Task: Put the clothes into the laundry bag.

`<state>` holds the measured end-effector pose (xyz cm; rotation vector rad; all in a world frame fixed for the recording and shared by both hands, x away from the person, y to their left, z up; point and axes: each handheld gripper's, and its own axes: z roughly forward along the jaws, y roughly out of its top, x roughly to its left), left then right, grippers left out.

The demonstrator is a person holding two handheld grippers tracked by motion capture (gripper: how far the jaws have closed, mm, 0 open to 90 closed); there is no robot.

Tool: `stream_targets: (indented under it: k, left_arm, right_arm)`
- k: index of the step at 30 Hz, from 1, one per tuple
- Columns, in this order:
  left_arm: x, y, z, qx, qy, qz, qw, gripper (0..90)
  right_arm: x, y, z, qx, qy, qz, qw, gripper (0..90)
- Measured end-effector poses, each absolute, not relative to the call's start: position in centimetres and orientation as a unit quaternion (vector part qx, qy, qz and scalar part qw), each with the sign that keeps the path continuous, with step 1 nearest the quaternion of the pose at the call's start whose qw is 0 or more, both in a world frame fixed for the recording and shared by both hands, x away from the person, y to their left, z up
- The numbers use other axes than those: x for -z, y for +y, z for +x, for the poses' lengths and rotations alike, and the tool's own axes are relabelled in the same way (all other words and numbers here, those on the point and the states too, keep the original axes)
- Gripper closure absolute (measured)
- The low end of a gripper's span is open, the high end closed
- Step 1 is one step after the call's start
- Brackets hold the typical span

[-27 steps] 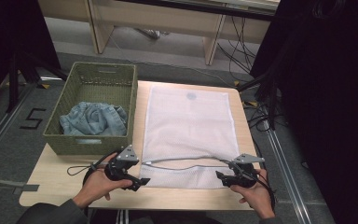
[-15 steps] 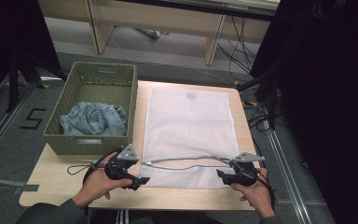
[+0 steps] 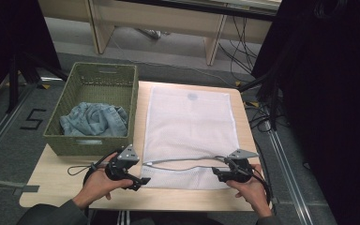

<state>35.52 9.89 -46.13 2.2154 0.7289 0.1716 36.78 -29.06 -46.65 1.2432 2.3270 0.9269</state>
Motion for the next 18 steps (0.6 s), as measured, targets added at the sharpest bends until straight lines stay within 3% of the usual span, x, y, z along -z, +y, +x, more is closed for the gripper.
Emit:
stream_targets:
  k: [3, 18]
  left_arm:
    - [46.1, 10.0, 35.6, -0.068, 0.284, 0.874, 0.39, 17.7]
    - [46.0, 10.0, 35.5, -0.069, 0.292, 0.869, 0.393, 17.7]
  right_arm:
    - [46.7, -28.8, 37.7, -0.331, 0.826, 0.416, 0.184, 35.8]
    - [47.7, -25.4, 40.6, -0.326, 0.84, 0.403, 0.159, 31.9]
